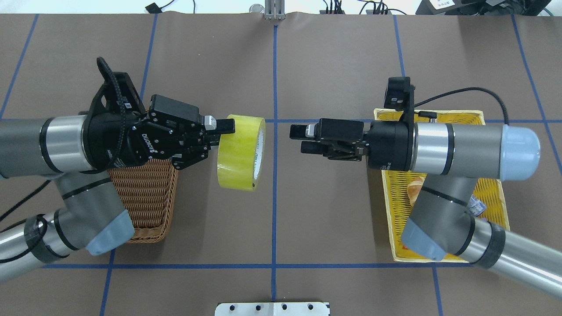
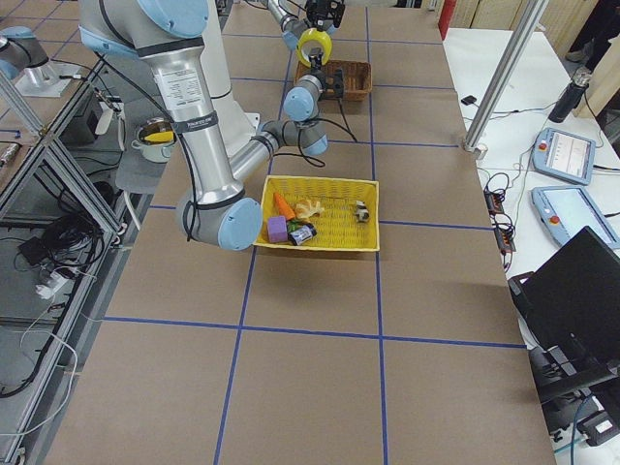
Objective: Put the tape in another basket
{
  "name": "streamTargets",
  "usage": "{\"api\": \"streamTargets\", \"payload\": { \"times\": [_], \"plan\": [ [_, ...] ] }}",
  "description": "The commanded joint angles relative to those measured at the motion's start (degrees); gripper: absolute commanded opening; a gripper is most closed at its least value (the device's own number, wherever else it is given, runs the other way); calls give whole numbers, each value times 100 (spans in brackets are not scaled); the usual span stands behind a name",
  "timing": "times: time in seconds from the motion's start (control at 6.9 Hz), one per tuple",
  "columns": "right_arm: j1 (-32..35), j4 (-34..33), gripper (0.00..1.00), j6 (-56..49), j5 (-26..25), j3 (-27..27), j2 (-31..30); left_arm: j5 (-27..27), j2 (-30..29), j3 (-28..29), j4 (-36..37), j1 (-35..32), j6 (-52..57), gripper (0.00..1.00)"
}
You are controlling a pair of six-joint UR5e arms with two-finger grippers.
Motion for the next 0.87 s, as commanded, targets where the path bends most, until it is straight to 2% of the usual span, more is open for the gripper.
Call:
{"api": "streamTargets", "payload": {
  "times": [0.0, 0.14, 0.29, 0.43, 0.58, 0.72],
  "plan": [
    [1132, -1056, 100, -1306, 820, -57, -42, -1255, 52, -12, 1338, -1114, 904, 0],
    [1527, -2037, 100, -2298, 830, -57, -43, -1827, 70, -29, 2260, -1511, 1806, 0],
    [1836, -2935, 100, -3300, 804, -14, -8, -2041, 348, -56, 2747, -1663, 2659, 0],
    [2204, -3805, 100, -4311, 838, -5, 1, -2043, 786, -30, 2778, -1725, 3407, 0],
    [2426, -4597, 100, -5374, 847, -31, 1, -2043, 1025, -38, 3109, -1795, 4076, 0],
    [2532, -5397, 100, -6168, 865, -14, -25, -2052, 1176, -56, 3756, -1813, 5075, 0]
  ]
}}
